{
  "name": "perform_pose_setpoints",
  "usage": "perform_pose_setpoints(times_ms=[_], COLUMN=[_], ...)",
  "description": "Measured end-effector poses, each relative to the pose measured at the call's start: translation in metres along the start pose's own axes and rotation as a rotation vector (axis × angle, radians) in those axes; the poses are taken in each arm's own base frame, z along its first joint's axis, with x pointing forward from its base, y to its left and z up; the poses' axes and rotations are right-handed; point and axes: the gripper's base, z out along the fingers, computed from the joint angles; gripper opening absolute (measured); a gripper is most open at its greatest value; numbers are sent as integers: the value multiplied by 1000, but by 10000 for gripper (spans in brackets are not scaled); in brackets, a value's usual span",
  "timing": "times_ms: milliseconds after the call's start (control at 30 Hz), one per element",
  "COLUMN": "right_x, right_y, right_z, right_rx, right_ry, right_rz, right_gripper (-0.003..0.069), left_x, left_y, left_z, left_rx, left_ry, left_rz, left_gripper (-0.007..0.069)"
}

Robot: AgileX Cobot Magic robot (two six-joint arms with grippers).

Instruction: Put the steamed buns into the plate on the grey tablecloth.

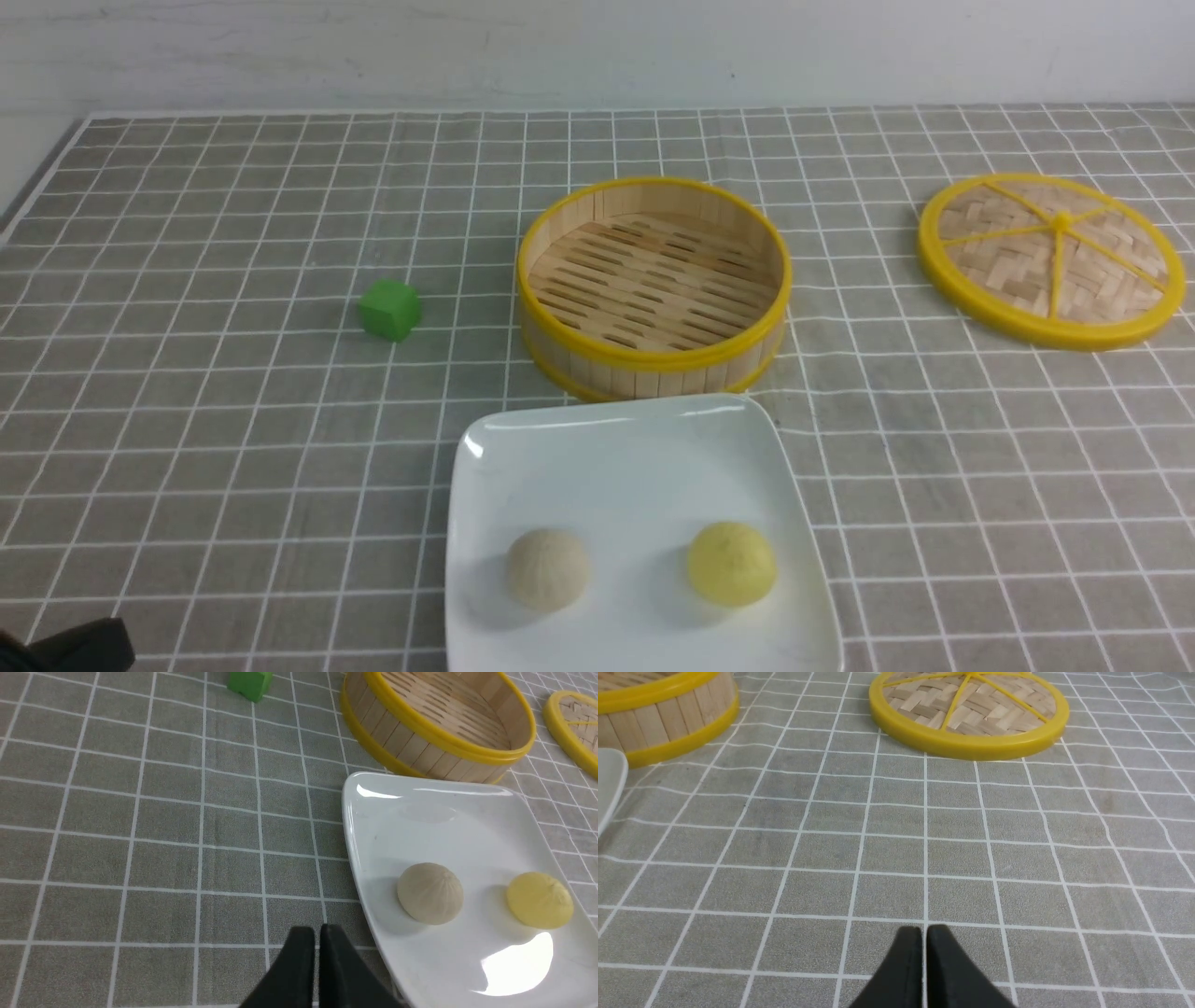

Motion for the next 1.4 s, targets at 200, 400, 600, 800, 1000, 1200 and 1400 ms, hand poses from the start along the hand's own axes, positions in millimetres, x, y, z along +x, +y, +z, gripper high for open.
perform_pose_setpoints(times_ms=[200,400,600,800,1000,1200,1400], right_x=[0,0,0,0,0,0,0], right_y=[0,0,0,0,0,0,0], right_z=[0,0,0,0,0,0,0], right_rx=[0,0,0,0,0,0,0], right_ry=[0,0,0,0,0,-1,-1], right_rz=[0,-1,-1,-1,-1,-1,-1], right_gripper=[38,38,38,38,38,38,38], left_x=[9,37,59,64,64,64,64], left_y=[7,24,43,47,45,44,44], left_z=[8,20,28,28,29,30,30], left_rx=[-44,-178,-385,-434,-375,-334,-333], left_ry=[-111,-225,-319,-272,-263,-255,-253], left_rz=[45,138,125,128,142,149,155], left_gripper=[43,51,58,64,71,75,78])
